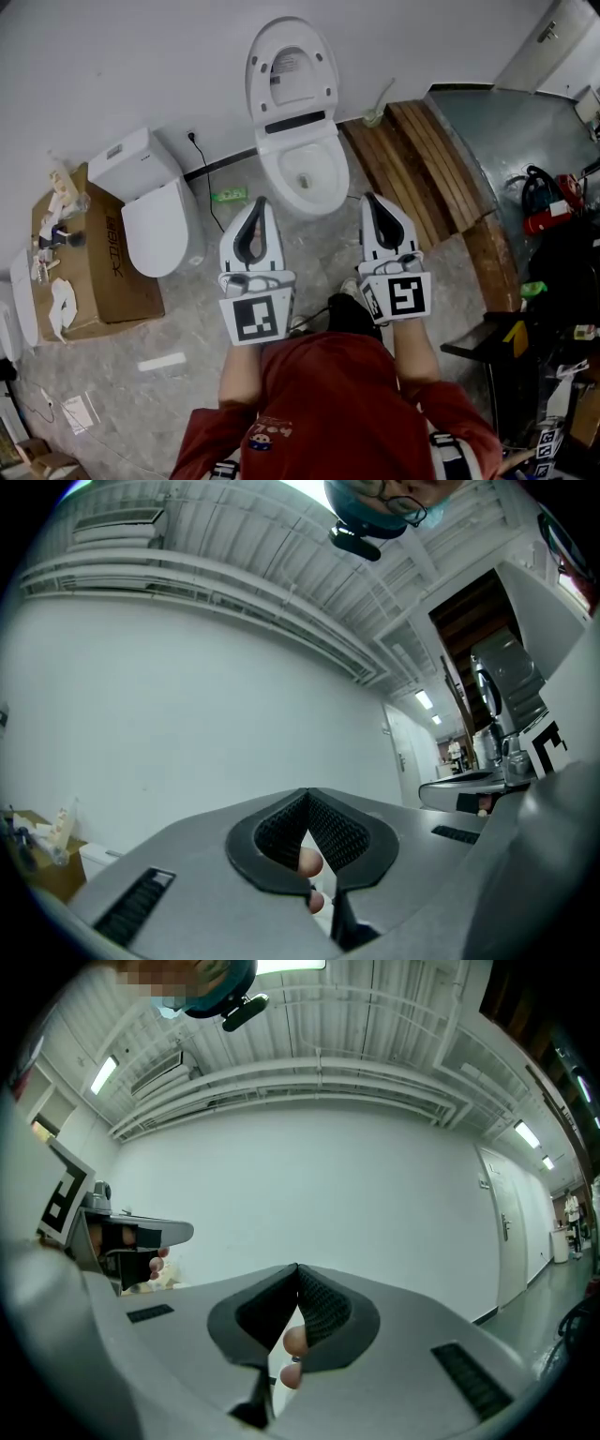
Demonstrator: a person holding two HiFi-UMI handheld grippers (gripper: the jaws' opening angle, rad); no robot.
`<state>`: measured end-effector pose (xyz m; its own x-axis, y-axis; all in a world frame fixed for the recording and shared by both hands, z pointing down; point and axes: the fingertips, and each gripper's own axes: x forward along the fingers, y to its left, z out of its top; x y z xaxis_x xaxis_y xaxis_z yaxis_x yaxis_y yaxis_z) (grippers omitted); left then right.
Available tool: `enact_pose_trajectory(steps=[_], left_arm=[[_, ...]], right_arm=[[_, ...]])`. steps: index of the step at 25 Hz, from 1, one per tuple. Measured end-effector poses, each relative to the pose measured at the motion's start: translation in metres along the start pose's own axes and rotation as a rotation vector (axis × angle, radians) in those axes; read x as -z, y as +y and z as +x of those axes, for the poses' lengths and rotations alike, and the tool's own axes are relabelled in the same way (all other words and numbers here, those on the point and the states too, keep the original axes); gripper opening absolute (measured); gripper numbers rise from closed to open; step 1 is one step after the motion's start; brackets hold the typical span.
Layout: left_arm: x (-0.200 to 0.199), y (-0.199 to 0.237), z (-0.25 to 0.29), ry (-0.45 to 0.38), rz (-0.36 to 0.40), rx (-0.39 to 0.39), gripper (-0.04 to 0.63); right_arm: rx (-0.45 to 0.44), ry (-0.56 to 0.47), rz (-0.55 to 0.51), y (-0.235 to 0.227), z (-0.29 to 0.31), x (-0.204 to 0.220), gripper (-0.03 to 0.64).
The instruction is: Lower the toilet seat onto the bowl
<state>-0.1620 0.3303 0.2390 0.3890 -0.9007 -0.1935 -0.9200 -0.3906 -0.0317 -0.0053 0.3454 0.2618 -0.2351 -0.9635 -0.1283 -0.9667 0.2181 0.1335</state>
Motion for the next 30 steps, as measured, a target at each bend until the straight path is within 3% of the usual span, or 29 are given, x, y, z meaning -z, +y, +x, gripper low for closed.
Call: enact_pose_trajectory(steps=[7, 17, 22, 30], left_arm=[[0.020, -0.013, 0.042, 0.027, -0.010, -0.008, 0.012], [0.035, -0.032, 0.138, 0.060, 0.013, -0.055, 0.012], [0.041, -0.042, 0.185, 0.053, 0.047, -0.072, 0.012], [0.062, -0.062, 0.244, 0.118, 0.068, -0.130, 0.012]], right_arm=[[0.005, -0.009, 0.018, -0.035, 0.042, 0.017, 0.014], [-0.007, -0.010, 0.083, -0.121, 0.114, 0.040, 0.014], [-0.037, 0.000, 0.090, -0.156, 0.142, 0.055, 0.014], [-0.105, -0.006, 0.116, -0.204, 0.181, 0.071, 0.014]])
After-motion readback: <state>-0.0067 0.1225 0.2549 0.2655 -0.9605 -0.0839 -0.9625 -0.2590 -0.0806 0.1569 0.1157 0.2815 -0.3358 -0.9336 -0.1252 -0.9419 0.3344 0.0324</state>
